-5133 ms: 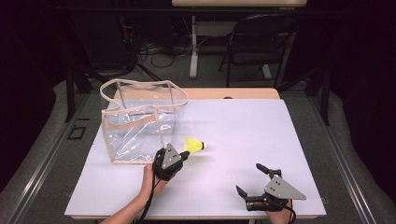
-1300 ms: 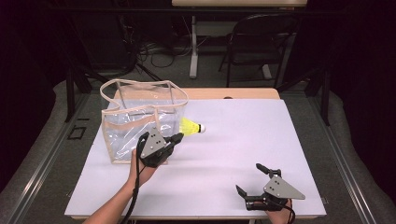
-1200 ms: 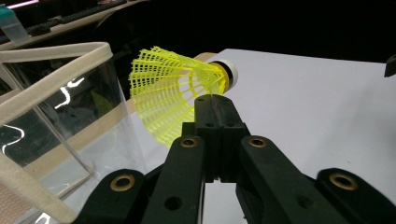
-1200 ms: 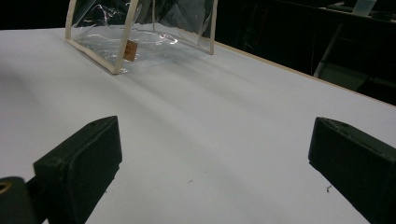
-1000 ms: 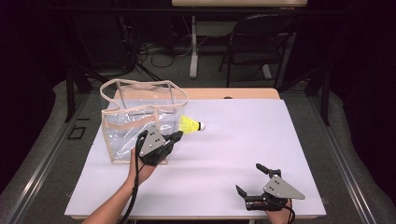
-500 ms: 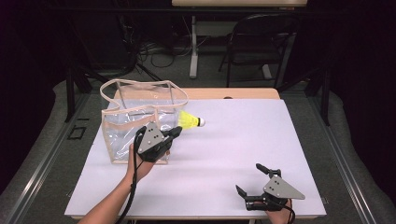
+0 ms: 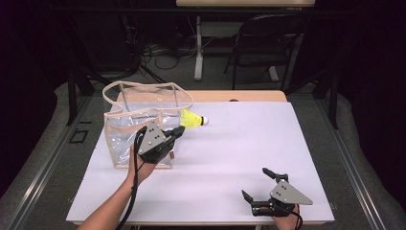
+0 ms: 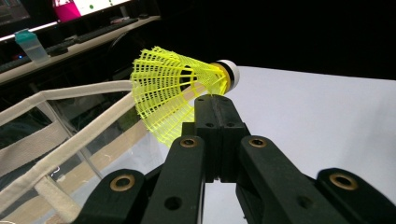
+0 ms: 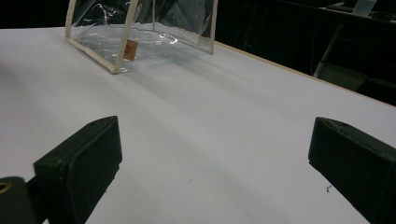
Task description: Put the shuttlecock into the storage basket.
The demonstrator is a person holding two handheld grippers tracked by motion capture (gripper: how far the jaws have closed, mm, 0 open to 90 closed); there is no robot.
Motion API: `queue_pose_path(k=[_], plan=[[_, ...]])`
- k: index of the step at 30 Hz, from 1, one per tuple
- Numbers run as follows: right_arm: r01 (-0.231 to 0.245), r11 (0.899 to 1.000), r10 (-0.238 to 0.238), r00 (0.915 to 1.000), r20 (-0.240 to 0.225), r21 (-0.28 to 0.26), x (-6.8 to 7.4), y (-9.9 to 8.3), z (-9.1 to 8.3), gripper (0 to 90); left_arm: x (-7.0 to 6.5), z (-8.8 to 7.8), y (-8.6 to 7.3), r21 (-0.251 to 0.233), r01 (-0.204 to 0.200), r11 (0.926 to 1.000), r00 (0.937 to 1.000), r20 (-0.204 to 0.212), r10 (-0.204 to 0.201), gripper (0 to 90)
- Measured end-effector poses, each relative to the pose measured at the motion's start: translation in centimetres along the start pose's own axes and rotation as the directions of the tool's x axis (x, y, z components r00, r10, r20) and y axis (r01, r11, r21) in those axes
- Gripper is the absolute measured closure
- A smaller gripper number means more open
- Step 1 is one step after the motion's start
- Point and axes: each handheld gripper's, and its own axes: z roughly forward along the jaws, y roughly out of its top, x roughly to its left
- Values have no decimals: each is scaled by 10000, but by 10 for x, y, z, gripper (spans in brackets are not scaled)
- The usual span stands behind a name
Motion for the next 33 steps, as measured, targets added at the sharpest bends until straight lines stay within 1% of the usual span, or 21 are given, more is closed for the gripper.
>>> queue_pose_path(k=[7, 9, 11, 17, 21, 33], plan=[[-5, 10000, 5, 10000, -5, 1, 0, 0, 0, 23, 6, -2, 7, -198, -90, 9998, 9999, -134, 88, 900], [4, 10000, -4, 10000, -6, -2, 0, 0, 0, 23, 8, -2, 8, -244, -16, 9997, 9999, -160, 12, 900], [10, 10000, -10, 10000, -7, 7, 0, 0, 0, 22, 10, -3, 9, -277, -53, 9996, 9998, -207, 48, 900], [17, 10000, -17, 10000, -17, 6, 0, 0, 0, 22, 17, -4, 13, -420, 33, 9991, 9995, -302, -46, 900], [17, 10000, -17, 10000, -16, -3, 0, 0, 0, 23, 23, -5, 16, -485, -15, 9988, 9992, -393, -4, 900], [5, 10000, -5, 10000, -7, 1, 0, 0, 0, 23, 39, -9, 24, -626, 52, 9980, 9969, -786, -101, 900]])
